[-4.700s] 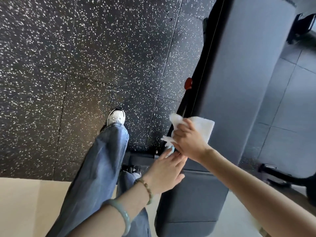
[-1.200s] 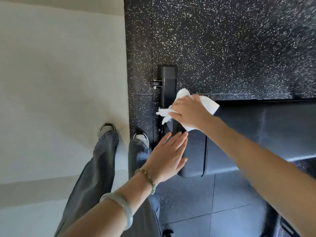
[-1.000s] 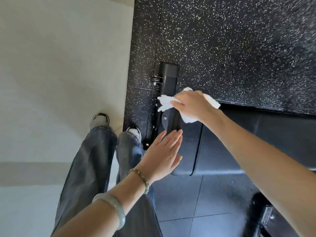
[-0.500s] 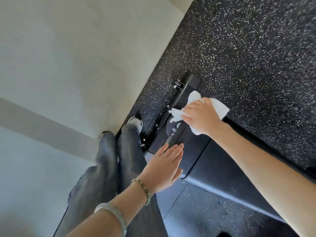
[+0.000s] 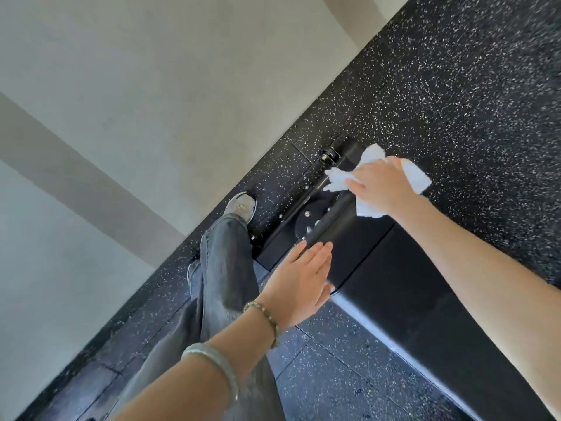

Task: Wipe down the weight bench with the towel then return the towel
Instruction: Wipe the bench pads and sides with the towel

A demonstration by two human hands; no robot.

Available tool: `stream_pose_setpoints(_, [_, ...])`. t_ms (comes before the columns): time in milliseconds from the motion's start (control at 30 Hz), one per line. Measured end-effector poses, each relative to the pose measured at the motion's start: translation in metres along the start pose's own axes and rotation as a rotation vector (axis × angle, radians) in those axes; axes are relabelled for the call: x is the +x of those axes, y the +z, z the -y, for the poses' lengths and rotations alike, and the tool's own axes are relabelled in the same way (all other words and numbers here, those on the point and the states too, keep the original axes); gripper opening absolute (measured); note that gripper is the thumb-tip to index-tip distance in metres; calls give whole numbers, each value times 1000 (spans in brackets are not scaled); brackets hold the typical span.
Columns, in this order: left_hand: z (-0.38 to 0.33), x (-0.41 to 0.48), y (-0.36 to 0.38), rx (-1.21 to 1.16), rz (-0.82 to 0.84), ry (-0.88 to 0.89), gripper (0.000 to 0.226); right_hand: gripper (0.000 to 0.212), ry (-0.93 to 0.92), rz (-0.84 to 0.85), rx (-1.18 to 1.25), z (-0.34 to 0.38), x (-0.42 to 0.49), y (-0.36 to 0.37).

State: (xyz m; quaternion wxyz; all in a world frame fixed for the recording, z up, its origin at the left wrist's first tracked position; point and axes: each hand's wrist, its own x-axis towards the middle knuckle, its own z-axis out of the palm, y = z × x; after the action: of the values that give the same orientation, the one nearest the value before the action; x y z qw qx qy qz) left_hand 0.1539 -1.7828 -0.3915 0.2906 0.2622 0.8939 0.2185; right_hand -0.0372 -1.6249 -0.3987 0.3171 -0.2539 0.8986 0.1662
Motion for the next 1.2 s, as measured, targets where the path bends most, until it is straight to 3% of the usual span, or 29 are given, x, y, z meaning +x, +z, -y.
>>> stream_pose_setpoints(67, [-4,-9,6,7,-29,-33,64,40,22,-30,6,6,0,3])
stream_pose_setpoints(167, [-11,-19,15,10,-64,-12,61,40,-90,-69,-5,46,-17,15])
stream_pose_setpoints(367, [-19,-32,20,-15,11,-96,63,31,-293,69,-4,86,-42,20])
stream_pose_setpoints(533, [-23,-34,31,-103,-34,-132,63,33,-37,-29,-57,28,-23,6])
stream_pose_setpoints(633, [-26,-35,41,-153,-67,-152,63,31,8,-73,37,33,-21,9])
stream_pose_setpoints(733, [-31,-33,50,-173,-110,-180,64,33,-105,-156,96,71,-41,21])
stream_pose_setpoints(867, [-42,-34,63,-187,-201,-256,65,36,-397,17,67,104,-57,34])
stream_pose_setpoints(933, [-51,-34,70,-181,-263,-275,64,34,-451,19,99,91,-55,31])
stream_pose_setpoints(1100, [-77,-27,85,-206,-367,-430,63,33,-182,-109,94,24,-25,9])
stream_pose_setpoints(1200, [-97,-21,96,-248,-416,-501,62,33,-186,-141,90,28,-26,13])
